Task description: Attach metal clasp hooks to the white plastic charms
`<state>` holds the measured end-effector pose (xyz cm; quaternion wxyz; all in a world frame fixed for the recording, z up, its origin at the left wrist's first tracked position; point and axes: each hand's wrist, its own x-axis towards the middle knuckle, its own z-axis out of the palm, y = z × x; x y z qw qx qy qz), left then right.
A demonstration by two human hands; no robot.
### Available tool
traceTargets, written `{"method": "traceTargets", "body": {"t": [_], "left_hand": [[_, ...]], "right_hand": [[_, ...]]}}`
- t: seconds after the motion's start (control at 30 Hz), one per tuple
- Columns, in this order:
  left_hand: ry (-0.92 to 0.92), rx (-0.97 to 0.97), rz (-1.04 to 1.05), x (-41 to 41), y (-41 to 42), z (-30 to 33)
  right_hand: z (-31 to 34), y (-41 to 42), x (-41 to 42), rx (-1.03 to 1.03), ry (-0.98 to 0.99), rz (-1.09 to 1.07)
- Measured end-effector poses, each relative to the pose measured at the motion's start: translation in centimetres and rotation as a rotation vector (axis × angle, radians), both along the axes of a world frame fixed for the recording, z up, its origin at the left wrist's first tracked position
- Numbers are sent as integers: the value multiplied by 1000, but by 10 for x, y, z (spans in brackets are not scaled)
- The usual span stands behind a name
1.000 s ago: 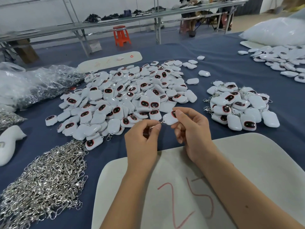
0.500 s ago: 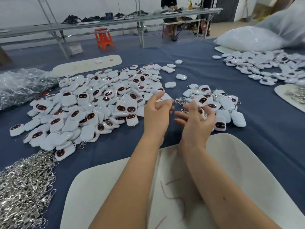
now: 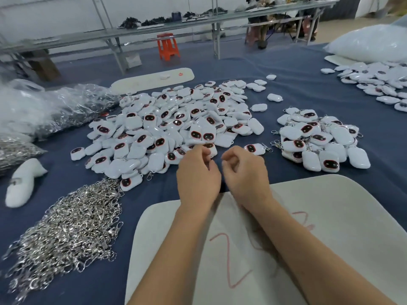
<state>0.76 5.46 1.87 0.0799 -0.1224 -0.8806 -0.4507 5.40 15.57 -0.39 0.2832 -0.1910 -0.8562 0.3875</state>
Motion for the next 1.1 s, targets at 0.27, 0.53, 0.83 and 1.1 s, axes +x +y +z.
{"method": "traceTargets", "body": {"t": [0.27,0.53,0.83,1.1], "left_hand": [[57,-168,342,-14,-92,5],[-24,-510,430,-28,-158,1],[-65,-577,385,-35,-153,4],[-8,-603,270,-19,-117,2]], "right_hand": [[25,-83,-30,402,-430,303],[7,-151,-68,427,-446,313],[14,-144,-79,489,-416,350],[42,-67,-45,400,-615,272]]}}
